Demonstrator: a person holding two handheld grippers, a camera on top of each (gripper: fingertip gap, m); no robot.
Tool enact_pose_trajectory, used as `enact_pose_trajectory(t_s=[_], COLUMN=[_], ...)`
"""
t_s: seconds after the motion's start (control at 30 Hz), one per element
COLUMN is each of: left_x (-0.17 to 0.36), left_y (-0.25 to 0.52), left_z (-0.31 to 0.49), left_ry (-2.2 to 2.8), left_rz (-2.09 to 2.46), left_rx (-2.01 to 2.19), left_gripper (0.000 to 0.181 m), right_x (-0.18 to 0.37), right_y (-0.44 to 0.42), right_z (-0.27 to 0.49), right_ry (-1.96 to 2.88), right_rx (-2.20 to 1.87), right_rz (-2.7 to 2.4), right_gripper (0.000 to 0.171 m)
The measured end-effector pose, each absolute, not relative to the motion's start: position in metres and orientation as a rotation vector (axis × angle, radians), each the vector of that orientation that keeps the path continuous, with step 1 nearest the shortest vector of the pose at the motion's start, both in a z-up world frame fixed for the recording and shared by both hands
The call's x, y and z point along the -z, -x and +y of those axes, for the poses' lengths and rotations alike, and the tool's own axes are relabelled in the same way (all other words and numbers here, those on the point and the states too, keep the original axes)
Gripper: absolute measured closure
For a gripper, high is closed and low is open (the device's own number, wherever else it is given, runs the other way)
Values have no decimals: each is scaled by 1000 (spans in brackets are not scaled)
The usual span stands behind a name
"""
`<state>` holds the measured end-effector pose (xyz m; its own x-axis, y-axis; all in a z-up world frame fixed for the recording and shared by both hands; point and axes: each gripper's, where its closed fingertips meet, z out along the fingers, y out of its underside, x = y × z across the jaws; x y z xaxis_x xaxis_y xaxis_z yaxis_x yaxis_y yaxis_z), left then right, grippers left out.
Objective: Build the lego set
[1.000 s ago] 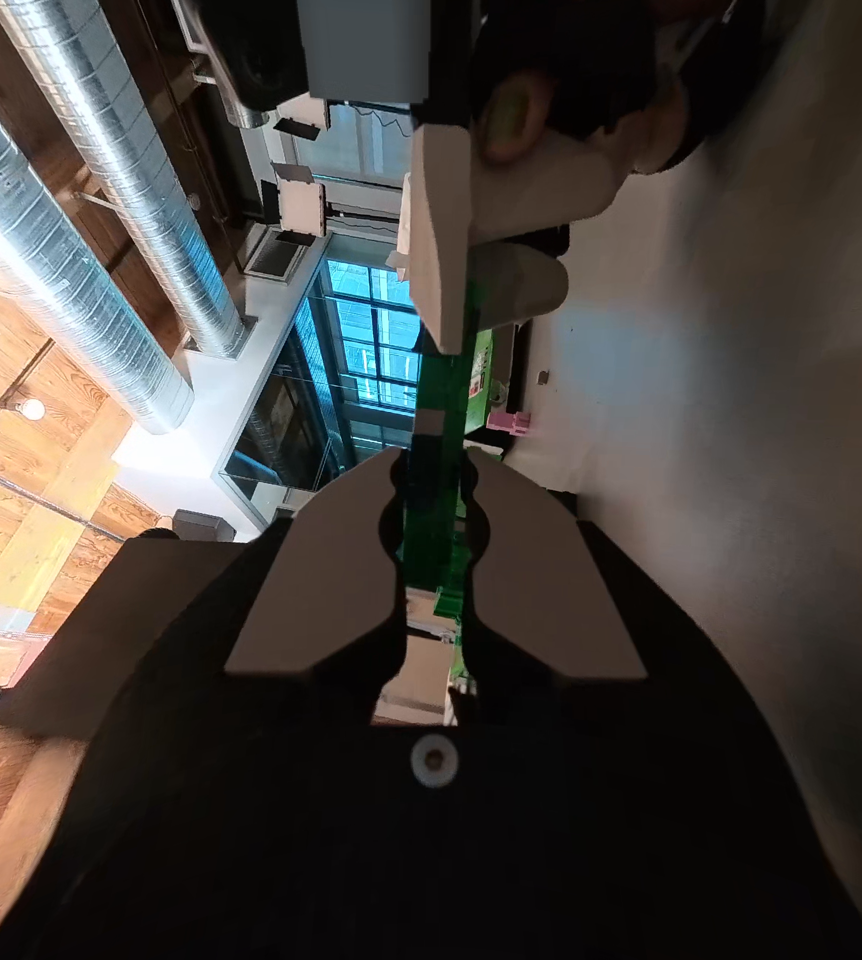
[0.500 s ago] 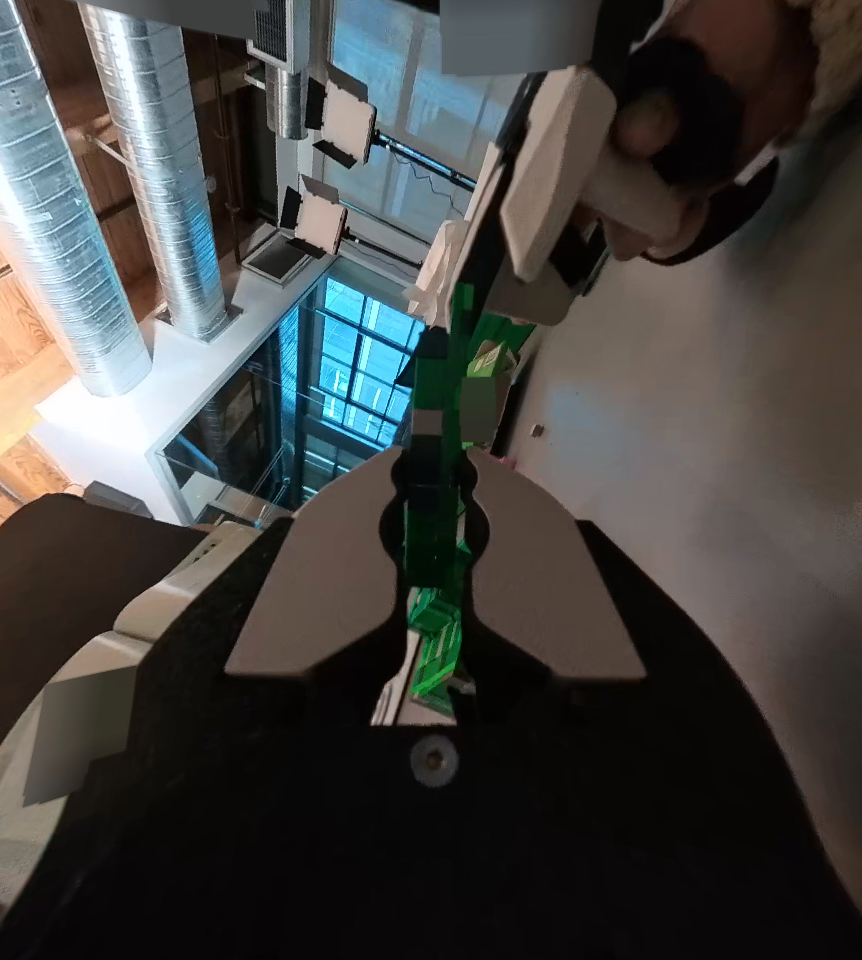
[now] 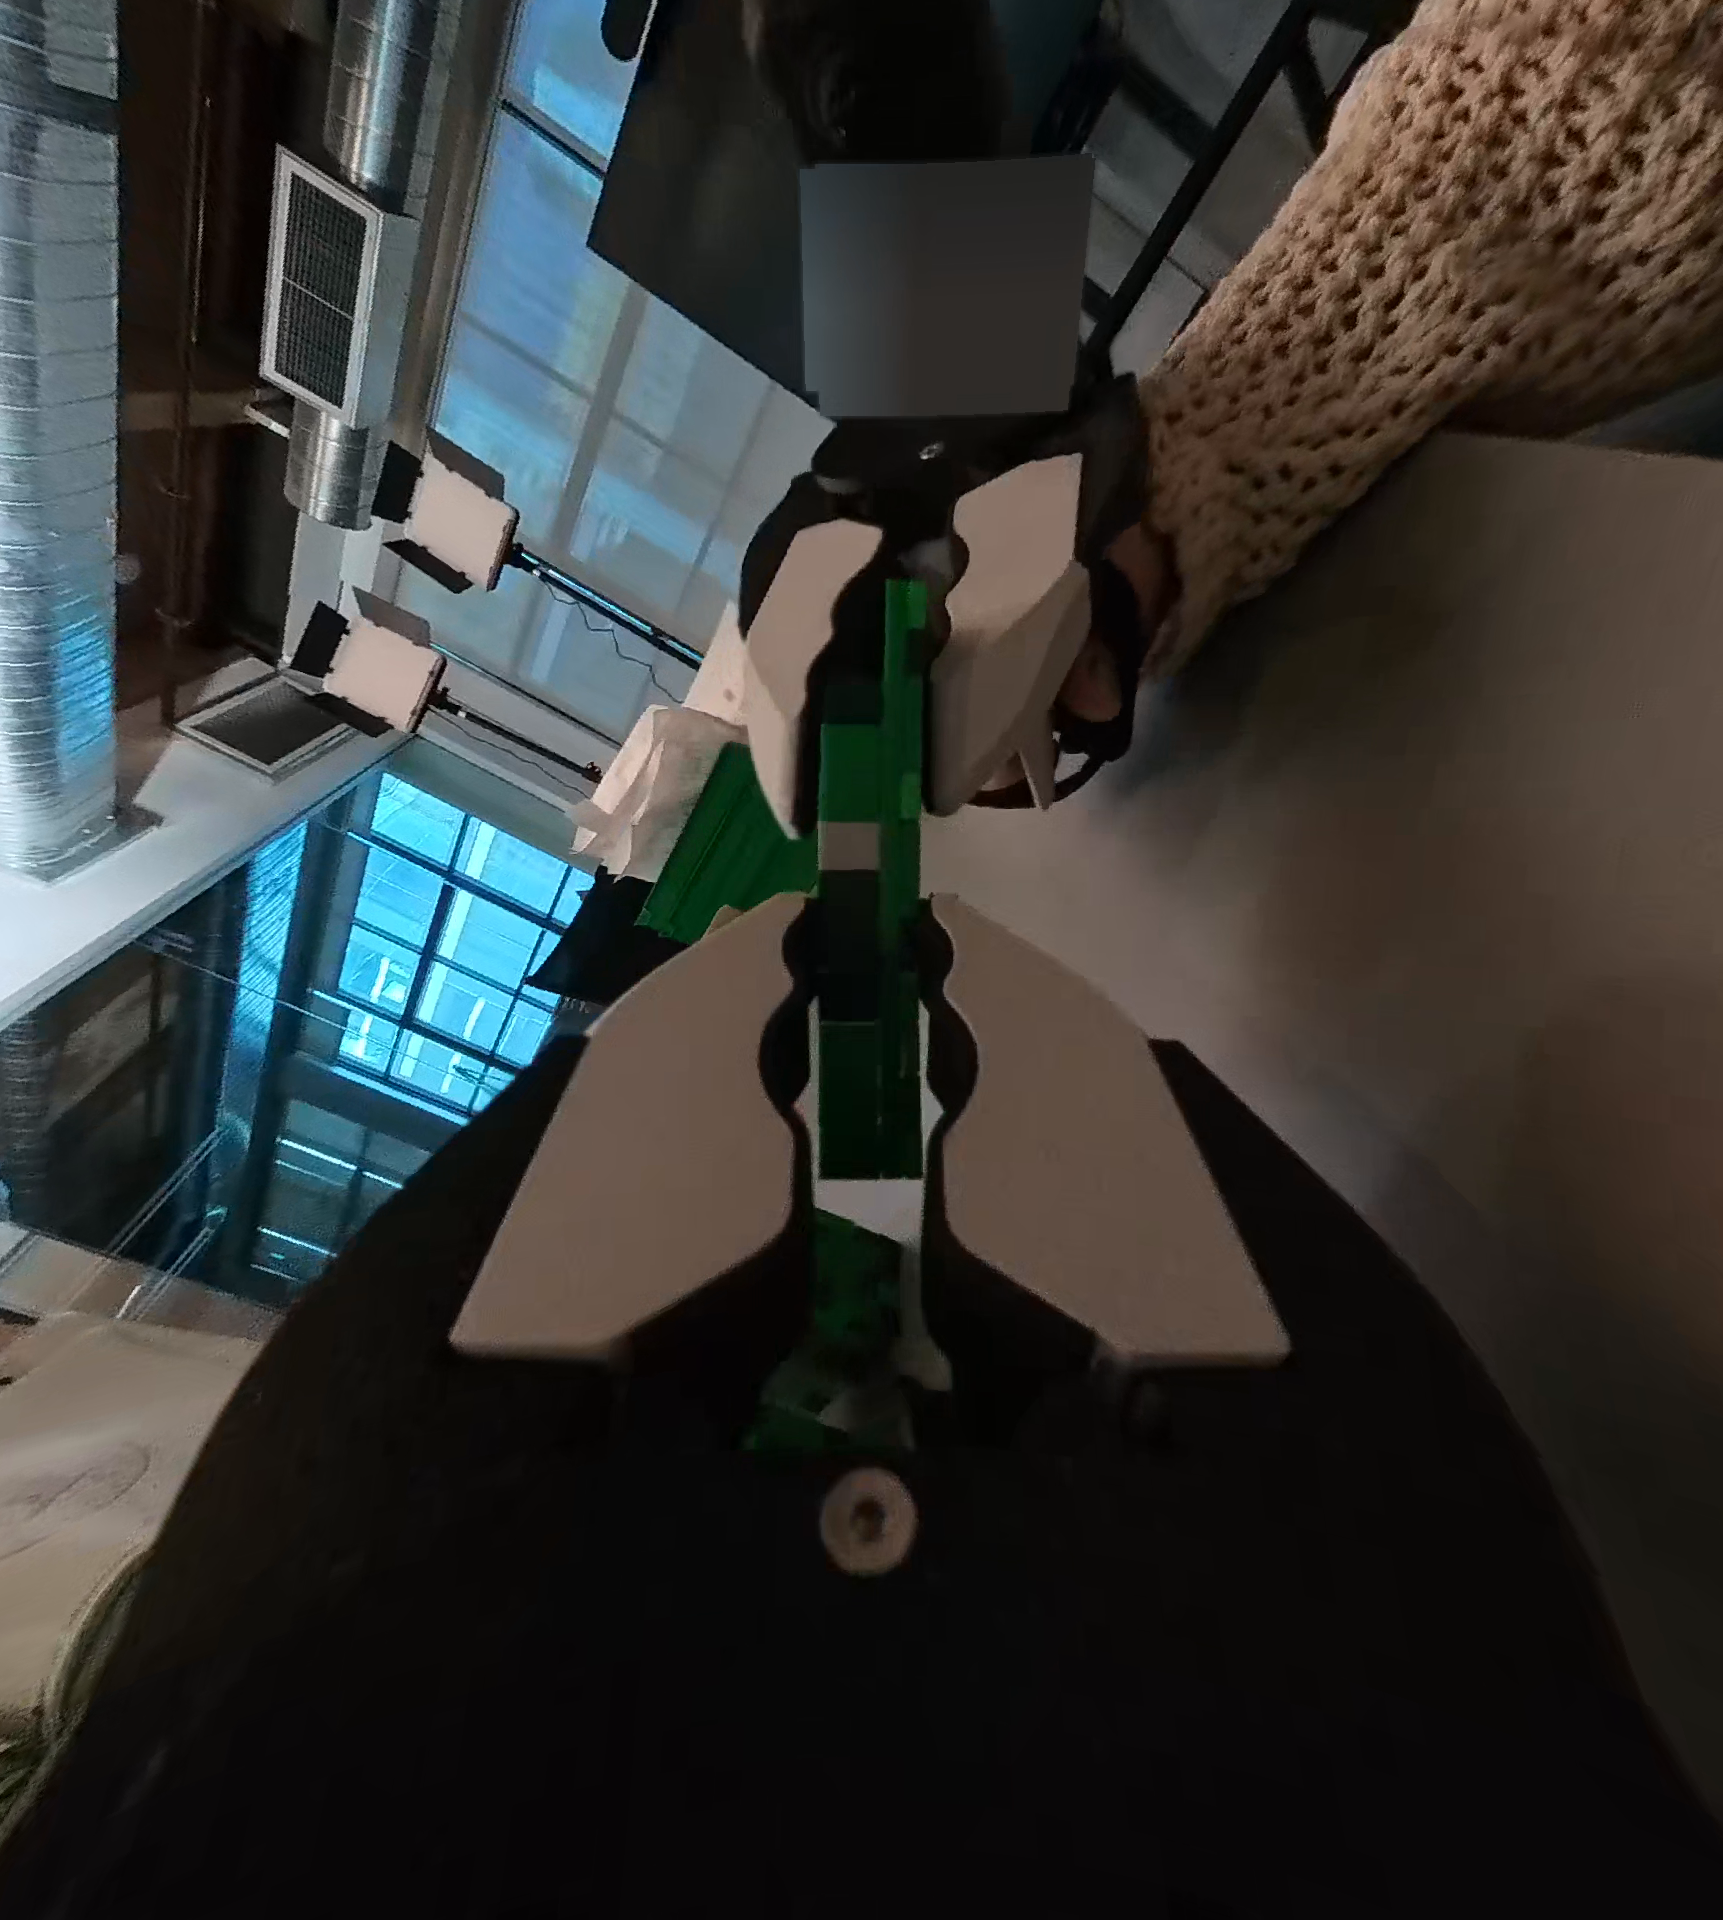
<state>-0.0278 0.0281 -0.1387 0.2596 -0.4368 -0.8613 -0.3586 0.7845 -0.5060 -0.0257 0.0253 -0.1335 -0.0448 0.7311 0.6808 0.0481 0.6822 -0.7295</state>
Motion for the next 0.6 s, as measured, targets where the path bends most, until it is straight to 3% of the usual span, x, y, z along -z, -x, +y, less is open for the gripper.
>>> enact_pose_trajectory(t_s=[0.17,0.37,0.6], left_x=[139,136,137], left_y=[28,29,36], left_z=[32,42,62], left_ry=[742,788,802], left_rz=[1330,1278,1253], left_rx=[47,0,-248], left_gripper=[162,145,143], right_x=[132,124,129], right_y=[26,24,29], right_z=[26,42,41], right_ry=[645,611,530], right_rx=[-576,-323,-131], right_rz=[-1526,-1440,-1466], right_gripper=[149,154,153])
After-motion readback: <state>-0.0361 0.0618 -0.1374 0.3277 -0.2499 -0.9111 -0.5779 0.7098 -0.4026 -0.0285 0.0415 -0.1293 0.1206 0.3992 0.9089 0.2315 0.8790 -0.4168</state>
